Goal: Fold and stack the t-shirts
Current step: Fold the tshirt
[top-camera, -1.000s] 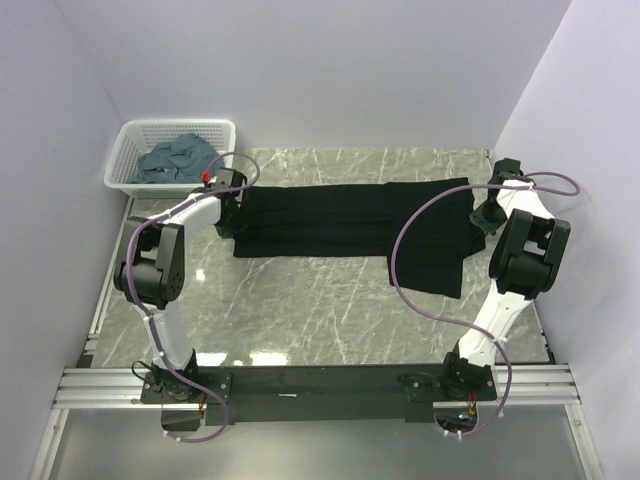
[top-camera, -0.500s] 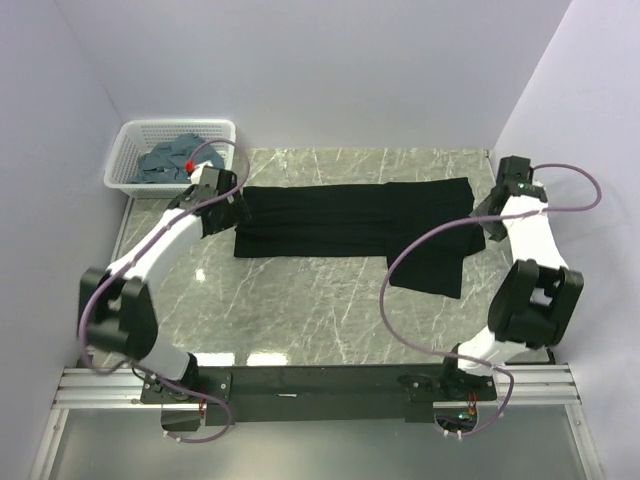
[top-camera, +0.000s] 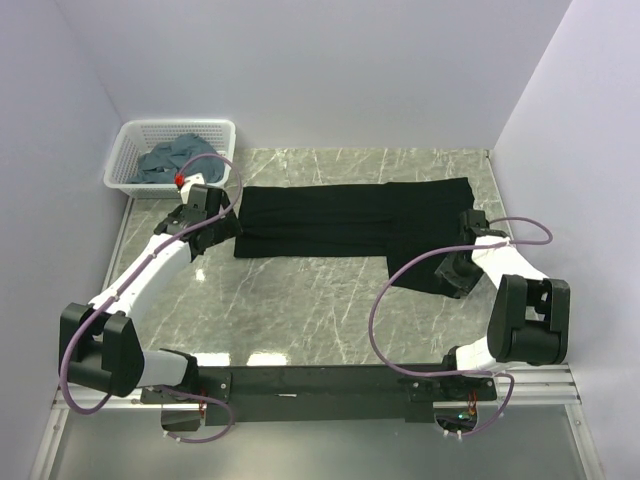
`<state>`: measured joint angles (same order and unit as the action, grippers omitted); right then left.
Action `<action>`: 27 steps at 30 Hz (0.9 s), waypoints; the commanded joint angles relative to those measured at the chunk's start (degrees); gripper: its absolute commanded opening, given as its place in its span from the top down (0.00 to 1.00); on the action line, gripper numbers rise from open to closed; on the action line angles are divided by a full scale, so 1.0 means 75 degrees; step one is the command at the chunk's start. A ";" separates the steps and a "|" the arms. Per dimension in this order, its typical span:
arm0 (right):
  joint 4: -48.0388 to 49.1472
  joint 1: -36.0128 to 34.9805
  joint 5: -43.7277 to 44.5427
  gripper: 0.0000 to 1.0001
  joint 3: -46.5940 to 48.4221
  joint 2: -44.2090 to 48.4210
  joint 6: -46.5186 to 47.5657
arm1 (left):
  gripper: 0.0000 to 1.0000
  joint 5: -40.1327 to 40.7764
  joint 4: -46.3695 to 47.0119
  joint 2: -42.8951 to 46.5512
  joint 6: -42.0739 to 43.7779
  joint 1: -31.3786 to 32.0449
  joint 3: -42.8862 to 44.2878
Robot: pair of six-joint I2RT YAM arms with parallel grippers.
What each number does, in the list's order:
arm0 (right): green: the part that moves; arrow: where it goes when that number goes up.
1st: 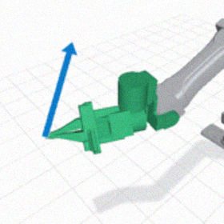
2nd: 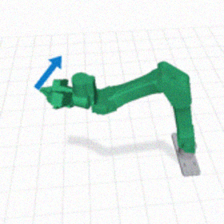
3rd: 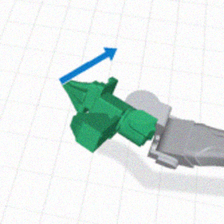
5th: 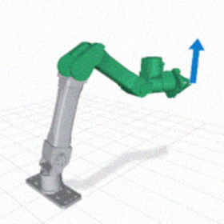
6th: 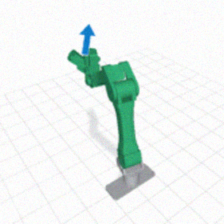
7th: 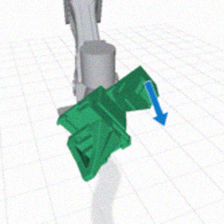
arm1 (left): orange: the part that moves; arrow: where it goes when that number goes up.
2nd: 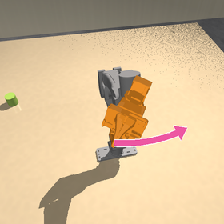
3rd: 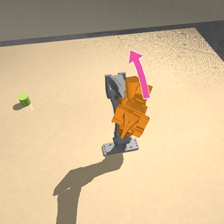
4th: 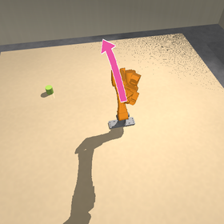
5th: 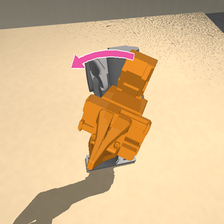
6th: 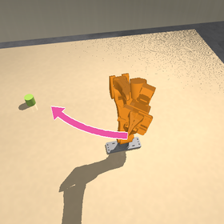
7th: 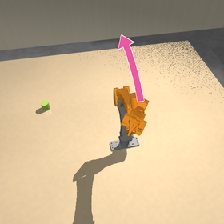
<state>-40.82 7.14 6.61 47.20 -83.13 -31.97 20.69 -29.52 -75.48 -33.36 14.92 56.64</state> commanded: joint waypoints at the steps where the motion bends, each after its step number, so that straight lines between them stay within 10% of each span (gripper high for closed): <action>1: 0.0731 -0.0072 -0.0026 0.45 -0.0012 0.0034 -0.0202 | 0.04 0.0253 0.0268 0.0104 0.0253 -0.0067 -0.0029; 12: 0.1153 -0.0260 -0.0026 0.55 -0.0399 -0.0646 -0.0507 | 0.04 0.0359 0.0268 0.0221 0.0300 -0.0102 -0.0146; 19: 0.0920 -0.0307 0.0325 1.00 -0.0165 -0.0495 -0.0461 | 0.05 0.0359 0.0268 0.0197 0.0300 -0.0126 -0.0158; 27: 0.0322 -0.0319 0.0372 1.00 0.1963 -0.0399 -0.0519 | 0.05 0.0242 0.0221 0.0045 0.0324 -0.0138 -0.0122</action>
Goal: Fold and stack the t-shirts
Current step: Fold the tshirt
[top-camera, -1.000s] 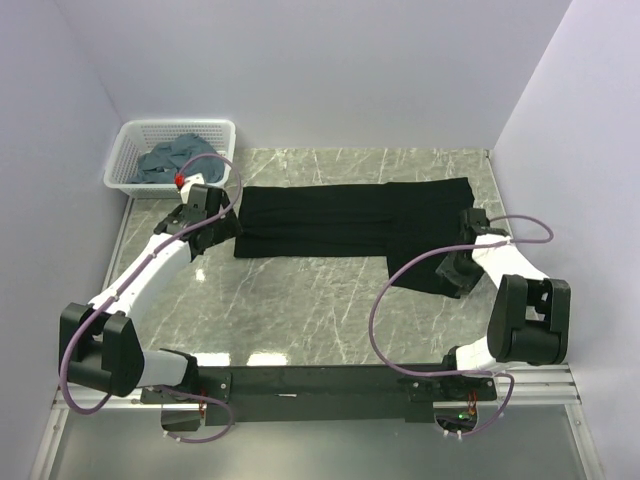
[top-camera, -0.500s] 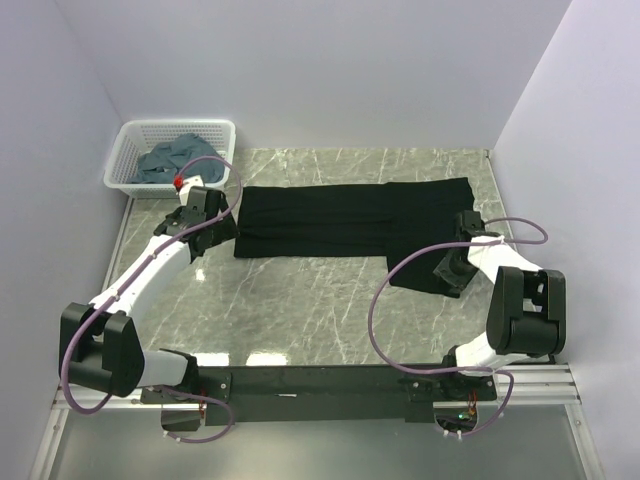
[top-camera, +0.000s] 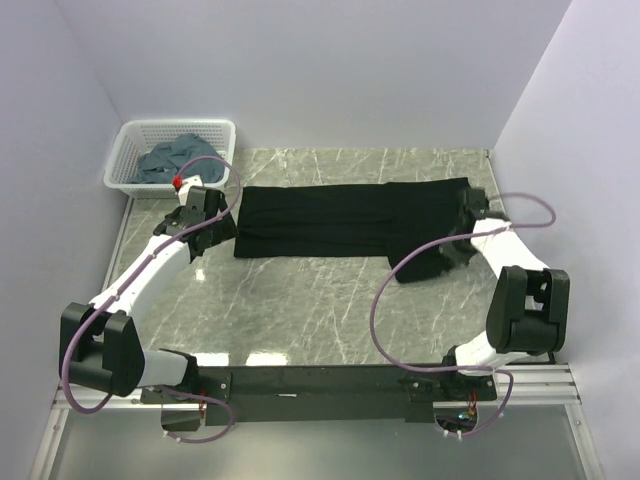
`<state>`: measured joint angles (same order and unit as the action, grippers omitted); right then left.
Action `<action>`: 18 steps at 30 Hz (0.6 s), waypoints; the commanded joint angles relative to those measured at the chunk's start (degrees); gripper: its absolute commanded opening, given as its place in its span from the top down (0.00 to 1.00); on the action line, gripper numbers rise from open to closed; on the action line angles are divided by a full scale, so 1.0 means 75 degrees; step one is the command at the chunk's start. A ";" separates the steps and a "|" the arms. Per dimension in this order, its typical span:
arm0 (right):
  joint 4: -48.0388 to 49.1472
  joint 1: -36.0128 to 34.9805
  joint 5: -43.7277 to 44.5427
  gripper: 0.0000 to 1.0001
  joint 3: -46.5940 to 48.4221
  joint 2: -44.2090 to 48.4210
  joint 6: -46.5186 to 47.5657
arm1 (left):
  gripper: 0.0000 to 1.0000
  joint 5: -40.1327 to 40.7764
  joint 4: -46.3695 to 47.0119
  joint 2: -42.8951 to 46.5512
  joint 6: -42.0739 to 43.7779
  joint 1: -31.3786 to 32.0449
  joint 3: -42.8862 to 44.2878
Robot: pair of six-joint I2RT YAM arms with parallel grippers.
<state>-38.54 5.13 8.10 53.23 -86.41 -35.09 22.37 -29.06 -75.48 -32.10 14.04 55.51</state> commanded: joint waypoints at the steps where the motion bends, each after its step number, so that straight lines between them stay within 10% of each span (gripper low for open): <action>1: -0.0005 -0.0051 0.0128 1.00 0.1419 -0.0137 -0.0102 | 0.05 0.0017 0.0171 0.0056 0.0143 -0.0032 0.0017; 18: 0.0991 -0.0051 -0.0517 1.00 0.6563 -0.3839 0.0108 | 0.05 -0.0006 0.0113 -0.0224 0.0143 -0.0056 0.0029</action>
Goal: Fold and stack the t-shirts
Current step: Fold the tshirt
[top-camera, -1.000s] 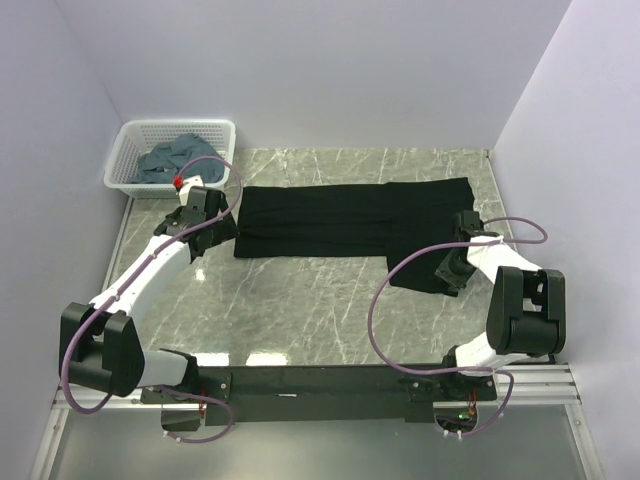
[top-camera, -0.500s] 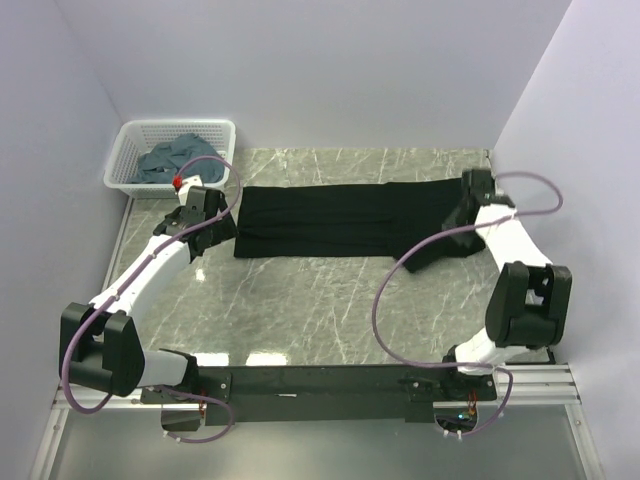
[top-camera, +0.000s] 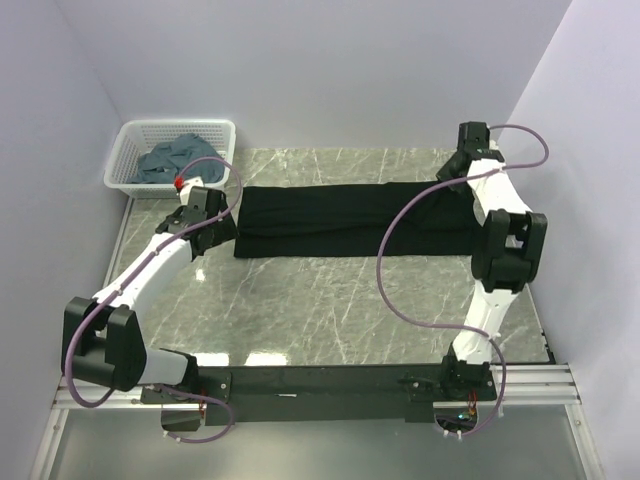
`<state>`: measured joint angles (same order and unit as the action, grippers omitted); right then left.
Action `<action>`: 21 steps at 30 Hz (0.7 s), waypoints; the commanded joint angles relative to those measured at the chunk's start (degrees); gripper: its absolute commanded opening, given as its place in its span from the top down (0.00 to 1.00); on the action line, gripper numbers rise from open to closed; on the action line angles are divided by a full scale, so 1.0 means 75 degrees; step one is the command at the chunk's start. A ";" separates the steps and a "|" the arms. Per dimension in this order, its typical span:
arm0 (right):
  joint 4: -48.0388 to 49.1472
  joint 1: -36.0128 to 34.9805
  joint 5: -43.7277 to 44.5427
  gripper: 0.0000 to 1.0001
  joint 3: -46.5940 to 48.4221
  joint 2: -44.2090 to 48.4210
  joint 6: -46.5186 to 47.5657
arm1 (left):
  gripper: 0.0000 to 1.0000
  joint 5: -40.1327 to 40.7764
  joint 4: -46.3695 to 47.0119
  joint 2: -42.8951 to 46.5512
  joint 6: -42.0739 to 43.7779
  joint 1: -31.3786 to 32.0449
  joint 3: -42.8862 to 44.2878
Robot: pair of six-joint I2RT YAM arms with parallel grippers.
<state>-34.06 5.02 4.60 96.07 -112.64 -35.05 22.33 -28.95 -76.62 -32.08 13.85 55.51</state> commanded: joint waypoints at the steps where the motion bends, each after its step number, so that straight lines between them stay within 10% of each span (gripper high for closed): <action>1: 0.0417 -0.0036 -0.0097 1.00 0.1028 -0.0461 0.0161 | 0.05 0.0000 0.0087 -0.0143 0.0140 -0.0030 0.0041; 11: 0.1026 -0.0048 -0.0787 1.00 0.1839 -0.1340 0.0723 | 0.05 -0.0106 0.0075 -0.0436 0.0152 -0.0041 0.0099; 21: 0.0371 0.0255 -0.0625 0.54 0.1430 -0.0852 0.1005 | 0.05 -0.0352 0.0028 -0.0659 0.0117 -0.0041 0.0111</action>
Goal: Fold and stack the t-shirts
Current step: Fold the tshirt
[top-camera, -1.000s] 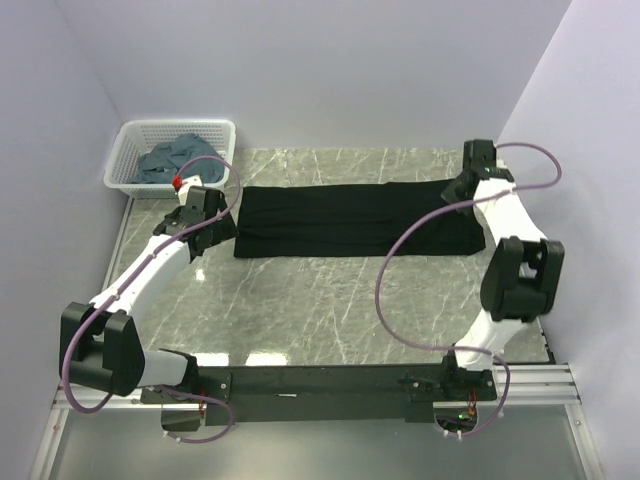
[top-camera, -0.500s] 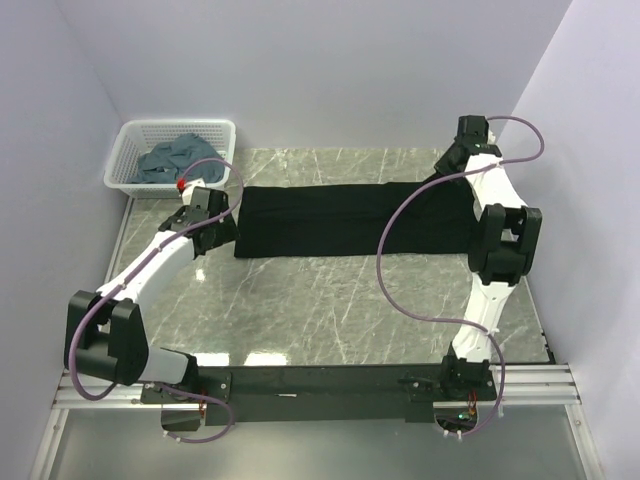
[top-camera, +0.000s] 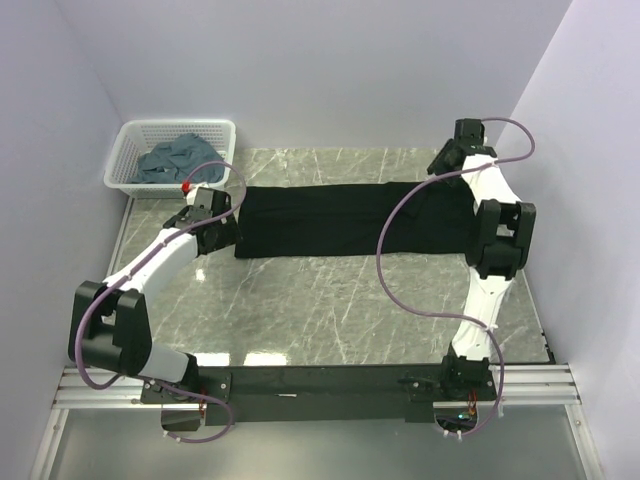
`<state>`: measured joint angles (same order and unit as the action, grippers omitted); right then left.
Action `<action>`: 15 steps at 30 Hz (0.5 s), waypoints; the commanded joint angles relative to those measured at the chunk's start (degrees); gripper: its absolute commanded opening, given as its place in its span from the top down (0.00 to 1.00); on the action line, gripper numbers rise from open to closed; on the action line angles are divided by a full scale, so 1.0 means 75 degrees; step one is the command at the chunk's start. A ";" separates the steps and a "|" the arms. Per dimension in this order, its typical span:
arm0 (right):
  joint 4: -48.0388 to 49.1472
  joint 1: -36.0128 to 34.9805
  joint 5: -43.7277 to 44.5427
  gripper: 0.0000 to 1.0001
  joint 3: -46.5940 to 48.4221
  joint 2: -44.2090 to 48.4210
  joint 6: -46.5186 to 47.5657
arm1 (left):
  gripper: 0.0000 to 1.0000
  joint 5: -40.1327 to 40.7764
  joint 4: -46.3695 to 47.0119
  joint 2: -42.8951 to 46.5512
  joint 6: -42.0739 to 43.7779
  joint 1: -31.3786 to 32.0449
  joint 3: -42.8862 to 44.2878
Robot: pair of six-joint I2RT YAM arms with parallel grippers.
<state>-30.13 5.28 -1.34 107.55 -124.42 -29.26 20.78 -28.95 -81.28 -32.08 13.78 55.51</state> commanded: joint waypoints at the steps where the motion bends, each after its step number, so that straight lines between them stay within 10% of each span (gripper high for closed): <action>1: -0.0201 0.0326 0.0168 0.54 -0.0310 0.0919 0.0244 | 0.05 -0.0203 0.0028 -0.0050 0.0093 -0.0033 0.0134; 15: 0.1169 0.3244 -0.1414 0.55 -0.5409 0.3758 -0.1091 | 0.04 -0.1479 0.0016 -0.1104 -0.1031 -0.0033 0.0252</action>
<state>-25.26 28.86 -7.09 70.15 -96.49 -33.74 13.82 -29.36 -88.20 -36.45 13.69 55.61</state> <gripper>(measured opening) 0.452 0.961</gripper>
